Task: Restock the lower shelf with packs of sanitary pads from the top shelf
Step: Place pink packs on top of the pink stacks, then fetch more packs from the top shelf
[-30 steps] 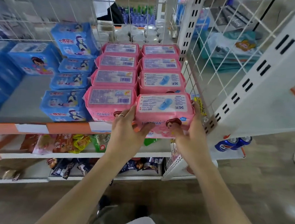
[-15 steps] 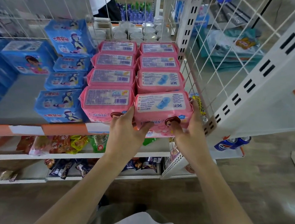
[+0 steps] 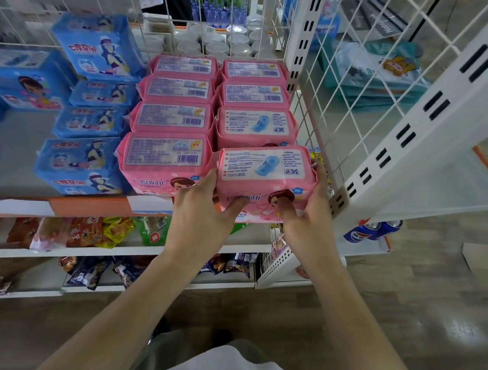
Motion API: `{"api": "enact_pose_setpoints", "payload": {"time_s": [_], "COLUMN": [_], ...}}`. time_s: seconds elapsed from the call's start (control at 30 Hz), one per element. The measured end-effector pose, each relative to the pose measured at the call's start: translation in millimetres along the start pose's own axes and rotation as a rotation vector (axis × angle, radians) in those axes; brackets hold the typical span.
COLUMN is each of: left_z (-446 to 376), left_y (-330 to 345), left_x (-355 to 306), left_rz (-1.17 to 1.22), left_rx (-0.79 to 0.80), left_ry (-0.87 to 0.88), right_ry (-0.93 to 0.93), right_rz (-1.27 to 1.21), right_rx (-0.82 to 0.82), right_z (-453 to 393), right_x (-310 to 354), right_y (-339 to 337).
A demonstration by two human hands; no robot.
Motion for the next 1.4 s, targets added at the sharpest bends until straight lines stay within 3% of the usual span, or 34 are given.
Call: {"api": "enact_pose_setpoints", "payload": {"time_s": [0.37, 0.53, 0.93, 1.07, 1.23, 1.4], "left_z": [3, -7, -29, -38, -53, -65], "left_y": [-1, -3, -2, 0, -9, -12], "left_x": [-5, 4, -2, 3, 14, 28], "left_rz": [0.013, -0.028, -0.526, -0.555, -0.603, -0.638], "left_rx": [-0.024, 0.011, 0.053, 0.086, 0.025, 0.115], "left_ry": [0.069, 0.045, 0.195, 0.168, 0.262, 0.278], "right_ry": [-0.070, -0.087, -0.037, -0.024, -0.016, -0.043], "right_rz": [-0.090, -0.084, -0.009, 0.039, 0.097, 0.100], "right_rx": [-0.145, -0.111, -0.100, -0.090, -0.090, -0.094], "right_z": [7, -1, -29, -38, -47, -52], "right_x": [5, 3, -9, -15, -19, -22], "right_y": [3, 8, 14, 18, 24, 29]}}
Point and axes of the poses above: each hand's wrist, its own z-axis away from the middle knuckle, its own y-axis out of the palm, x = y × z, the point moved 2 cm from there along -z, towards the middle knuckle, and after that the axes turned 11 degrees about z, right-handed, at the moved point
